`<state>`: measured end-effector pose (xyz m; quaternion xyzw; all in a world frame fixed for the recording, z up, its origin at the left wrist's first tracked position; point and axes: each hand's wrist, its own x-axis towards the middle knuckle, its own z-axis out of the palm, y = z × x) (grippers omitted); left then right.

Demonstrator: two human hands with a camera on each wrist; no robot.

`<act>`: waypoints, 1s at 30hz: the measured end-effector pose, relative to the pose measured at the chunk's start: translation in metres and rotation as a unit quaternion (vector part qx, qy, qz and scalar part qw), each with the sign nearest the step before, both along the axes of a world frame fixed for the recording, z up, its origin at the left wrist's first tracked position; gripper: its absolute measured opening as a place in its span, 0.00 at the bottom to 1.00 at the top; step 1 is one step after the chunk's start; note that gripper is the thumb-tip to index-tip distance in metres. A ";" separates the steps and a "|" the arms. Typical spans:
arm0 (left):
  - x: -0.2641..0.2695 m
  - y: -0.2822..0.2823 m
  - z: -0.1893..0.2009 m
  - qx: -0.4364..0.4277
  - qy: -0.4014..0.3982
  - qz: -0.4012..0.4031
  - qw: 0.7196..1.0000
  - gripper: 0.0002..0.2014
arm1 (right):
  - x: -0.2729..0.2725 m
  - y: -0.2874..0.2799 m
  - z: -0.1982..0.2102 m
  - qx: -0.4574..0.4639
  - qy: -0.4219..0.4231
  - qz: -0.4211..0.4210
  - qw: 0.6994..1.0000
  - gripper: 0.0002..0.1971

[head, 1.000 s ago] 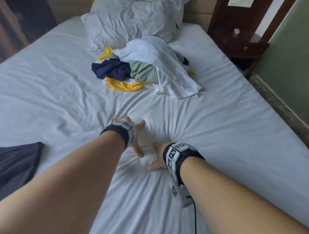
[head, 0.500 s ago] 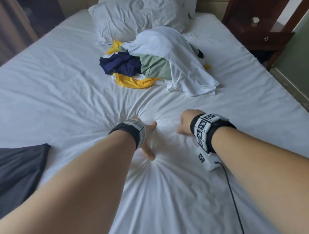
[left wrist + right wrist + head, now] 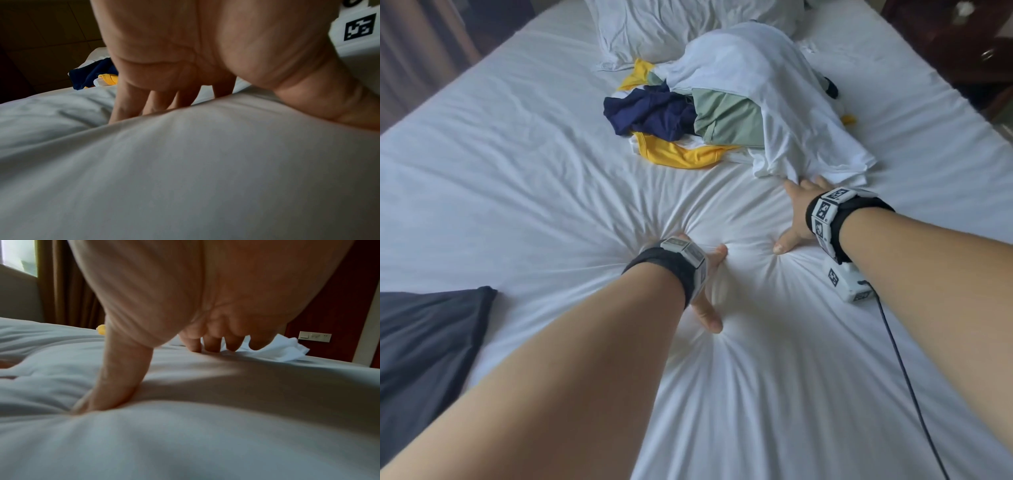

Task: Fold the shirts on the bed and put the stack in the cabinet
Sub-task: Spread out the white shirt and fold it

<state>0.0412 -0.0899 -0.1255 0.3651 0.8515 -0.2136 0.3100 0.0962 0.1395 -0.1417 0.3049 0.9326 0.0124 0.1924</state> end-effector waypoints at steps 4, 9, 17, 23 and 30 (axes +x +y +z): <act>0.002 0.002 0.005 -0.005 0.008 -0.007 1.000 0.77 | 0.006 -0.009 0.004 -0.004 0.038 0.003 0.999 0.63; 0.000 0.000 0.000 0.003 0.014 0.008 1.000 0.80 | 0.017 -0.030 0.009 0.000 0.077 0.036 0.996 0.42; 0.019 -0.018 0.010 0.060 0.040 0.021 0.997 0.79 | 0.078 -0.084 0.042 -0.084 -0.004 0.059 0.995 0.16; 0.064 -0.054 0.048 0.242 0.033 0.021 0.970 0.53 | 0.153 -0.116 0.093 -0.221 0.068 0.007 0.973 0.08; 0.146 -0.071 0.166 0.456 -0.016 -0.040 0.889 0.32 | 0.219 -0.161 0.223 -0.271 0.303 -0.039 0.913 0.05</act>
